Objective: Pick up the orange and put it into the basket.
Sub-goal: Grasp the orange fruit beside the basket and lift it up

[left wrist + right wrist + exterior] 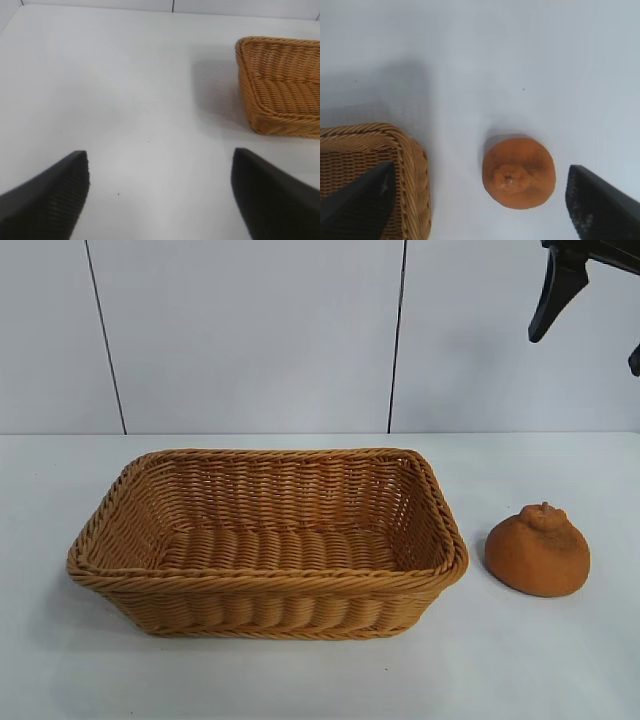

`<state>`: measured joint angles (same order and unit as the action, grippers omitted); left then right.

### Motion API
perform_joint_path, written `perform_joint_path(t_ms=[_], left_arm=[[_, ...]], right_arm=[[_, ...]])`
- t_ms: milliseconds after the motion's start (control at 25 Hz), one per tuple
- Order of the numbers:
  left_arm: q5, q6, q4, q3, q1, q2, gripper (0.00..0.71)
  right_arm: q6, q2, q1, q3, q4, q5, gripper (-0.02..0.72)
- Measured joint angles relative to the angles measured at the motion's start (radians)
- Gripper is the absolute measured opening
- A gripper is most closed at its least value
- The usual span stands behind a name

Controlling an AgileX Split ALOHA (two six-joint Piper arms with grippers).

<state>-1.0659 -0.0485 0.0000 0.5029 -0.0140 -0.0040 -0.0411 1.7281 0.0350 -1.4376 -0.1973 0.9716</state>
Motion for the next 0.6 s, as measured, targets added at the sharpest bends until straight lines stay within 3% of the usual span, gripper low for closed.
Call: perform_joint_path(t_ms=[280, 600], left_arm=[[0.0, -0.001, 0.0, 0.0, 0.0, -0.001, 0.557], [0.0, -0.001, 0.0, 0.0, 0.0, -0.001, 0.557]], right_arm=[[0.014, 0.153, 0.008, 0.002, 0.002, 0.032, 0.631], [0.032, 0.366, 0.013, 0.003, -0.051, -0.013, 0.631]])
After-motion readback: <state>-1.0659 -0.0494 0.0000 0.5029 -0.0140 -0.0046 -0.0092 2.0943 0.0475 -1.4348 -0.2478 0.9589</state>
